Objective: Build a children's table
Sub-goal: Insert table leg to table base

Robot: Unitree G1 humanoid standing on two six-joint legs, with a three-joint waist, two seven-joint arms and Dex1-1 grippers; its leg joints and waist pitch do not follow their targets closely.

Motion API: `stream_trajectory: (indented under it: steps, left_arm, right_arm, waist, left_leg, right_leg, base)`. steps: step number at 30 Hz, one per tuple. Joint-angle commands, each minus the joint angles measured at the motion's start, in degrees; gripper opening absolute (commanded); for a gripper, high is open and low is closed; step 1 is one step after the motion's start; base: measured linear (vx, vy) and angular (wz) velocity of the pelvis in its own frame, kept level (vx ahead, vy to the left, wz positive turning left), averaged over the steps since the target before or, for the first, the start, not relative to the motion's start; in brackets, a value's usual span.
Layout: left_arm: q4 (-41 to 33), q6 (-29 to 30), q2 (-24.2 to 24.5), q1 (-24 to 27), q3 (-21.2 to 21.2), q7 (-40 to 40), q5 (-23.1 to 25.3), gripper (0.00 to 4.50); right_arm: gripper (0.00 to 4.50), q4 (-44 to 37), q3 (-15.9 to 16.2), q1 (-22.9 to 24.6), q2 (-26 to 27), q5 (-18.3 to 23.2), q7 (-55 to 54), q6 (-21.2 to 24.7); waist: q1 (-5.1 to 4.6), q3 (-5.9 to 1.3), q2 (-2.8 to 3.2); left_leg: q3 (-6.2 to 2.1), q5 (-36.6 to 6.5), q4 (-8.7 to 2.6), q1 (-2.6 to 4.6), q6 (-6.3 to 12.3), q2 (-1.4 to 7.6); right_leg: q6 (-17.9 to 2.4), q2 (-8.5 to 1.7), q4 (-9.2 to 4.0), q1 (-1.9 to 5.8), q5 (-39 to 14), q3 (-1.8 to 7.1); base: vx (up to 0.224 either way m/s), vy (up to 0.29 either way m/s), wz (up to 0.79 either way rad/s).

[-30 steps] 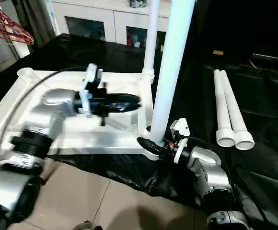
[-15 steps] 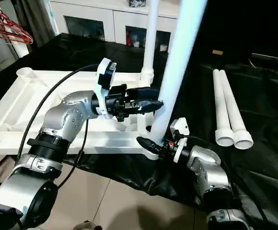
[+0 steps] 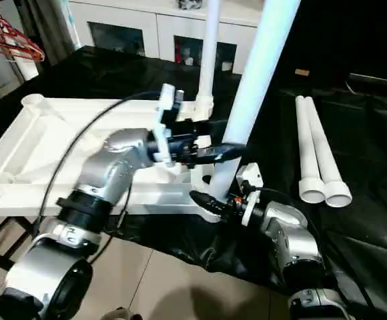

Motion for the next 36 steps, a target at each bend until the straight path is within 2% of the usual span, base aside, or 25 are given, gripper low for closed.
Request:
stream_trajectory:
  steps: [1,3,5,11,12,14,18,23,24,28,32,33,36]
  left_arm:
    - [-0.84,0.96,0.48,-0.76,0.26,-0.94,-0.74,2.79]
    - [-1.63,2.00,0.85,-0.24,-0.27,-2.30,-1.14,2.74]
    - [-2.04,2.20,1.02,0.15,-0.70,-2.71,-1.16,2.43]
    - [-1.67,1.62,1.17,0.64,-2.06,-2.16,0.13,1.97]
    - [-1.55,1.49,1.21,0.67,-2.36,-2.00,0.56,1.94]
    - [-1.23,1.26,1.44,0.90,-3.50,-1.23,2.15,1.88]
    - [-1.03,1.23,1.43,0.90,-3.90,-0.34,2.71,1.85]
    - [-0.40,0.94,1.57,0.29,-4.40,1.03,3.66,1.84]
    - [-0.23,0.91,1.60,0.15,-4.36,1.58,3.92,1.84]
    - [0.60,0.33,1.94,-0.22,-4.61,3.15,5.28,1.83]
    - [1.96,0.64,2.15,-0.92,-4.66,4.87,6.10,1.80]
    - [2.19,0.90,2.24,-1.07,-4.69,5.04,6.16,1.80]
    - [3.35,0.99,2.59,-1.62,-5.12,5.74,6.75,1.79]
  right_arm:
    - [2.93,1.63,1.56,0.48,0.01,-1.67,0.14,1.08]
    - [2.93,1.74,1.55,0.41,-0.02,-1.68,0.12,1.00]
    - [2.93,1.79,1.54,0.35,-0.03,-1.68,0.13,0.96]
    - [2.93,1.63,1.36,0.07,-0.04,-1.56,-0.74,1.07]
    - [3.28,1.69,1.22,-0.07,-0.04,-1.48,-1.09,1.34]
    - [3.63,1.18,0.60,-0.37,0.05,-0.69,-1.56,2.40]
    - [3.82,-0.11,0.51,-0.18,-0.28,-0.28,-1.13,2.93]
    - [4.18,-4.70,-0.22,0.50,-1.60,-0.52,-2.13,1.23]
    - [4.19,-6.14,-0.67,0.66,-2.03,0.16,-1.91,1.95]
    - [4.19,-10.78,-1.75,1.07,-3.85,2.15,-0.92,4.45]
    - [4.19,-15.43,-3.34,0.86,-6.73,5.10,0.23,8.96]
    - [4.19,-16.09,-3.83,0.69,-7.21,5.91,0.45,10.04]
    - [4.19,-18.35,-2.92,1.01,-9.40,5.77,1.75,11.88]
  waist:
    - [0.23,-3.88,-0.78]
    - [0.22,-3.87,-0.76]
    - [0.13,-3.82,-0.76]
    - [0.13,-3.81,-0.68]
    - [0.10,-3.81,-0.71]
    - [-0.03,-3.81,-0.68]
    - [-0.09,-3.83,-0.69]
    - [-0.08,-3.72,-0.81]
    - [-0.07,-3.69,-1.27]
    - [0.06,-3.63,-1.27]
    - [0.13,-3.64,-1.38]
    - [0.08,-3.67,-1.61]
    - [0.08,-3.67,-1.56]
  left_leg:
    - [-1.25,-8.85,-3.58,0.14,5.66,2.63]
    - [-1.24,-8.84,-3.59,0.17,5.76,2.67]
    - [-1.21,-9.36,-3.62,0.26,5.75,2.70]
    - [-1.25,-9.42,-3.65,0.27,5.53,2.72]
    - [-1.26,-9.44,-3.66,0.24,5.54,2.72]
    - [-1.31,-9.46,-3.71,0.23,5.51,2.76]
    - [-1.22,-9.76,-3.63,0.32,5.32,2.70]
    - [-1.28,-9.90,-3.75,0.32,5.01,2.74]
    - [-1.28,-9.75,-3.75,0.23,5.11,2.68]
    - [-1.29,-9.41,-3.72,0.14,5.73,2.61]
    - [-1.22,-9.28,-3.58,0.20,5.88,2.37]
    - [-1.20,-9.01,-3.54,0.08,5.88,2.36]
    - [-1.25,-8.85,-3.51,0.05,5.82,2.30]
  right_leg:
    - [-12.05,-4.07,-4.65,3.35,-12.74,2.96]
    - [-12.38,-4.10,-4.61,3.32,-12.52,2.98]
    - [-12.70,-4.05,-4.63,3.23,-12.64,2.99]
    - [-12.38,-4.11,-4.69,3.27,-13.09,3.00]
    - [-12.37,-4.08,-4.69,3.28,-13.01,2.99]
    - [-12.42,-4.06,-4.60,3.33,-12.66,3.00]
    - [-12.35,-4.13,-4.73,3.31,-13.16,3.04]
    - [-11.65,-4.10,-4.85,3.23,-14.28,3.04]
    - [-11.40,-4.09,-4.78,3.30,-14.43,3.04]
    - [-10.22,-4.07,-4.94,3.30,-15.09,3.08]
    - [-9.49,-3.96,-5.16,3.31,-16.38,2.98]
    - [-9.28,-3.95,-5.13,3.32,-16.33,3.00]
    - [-8.86,-4.02,-5.26,3.28,-17.29,2.91]
  base:
    - [0.000,0.000,0.00]
    - [0.000,0.000,0.00]
    - [0.000,0.000,0.00]
    - [0.000,0.000,0.00]
    - [0.000,0.000,0.00]
    - [0.000,0.000,0.00]
    - [0.000,0.000,0.00]
    - [0.000,0.000,0.00]
    - [0.000,0.000,0.00]
    - [0.000,0.000,0.00]
    - [0.000,0.000,0.00]
    - [0.000,0.000,0.00]
    - [0.000,0.000,0.00]
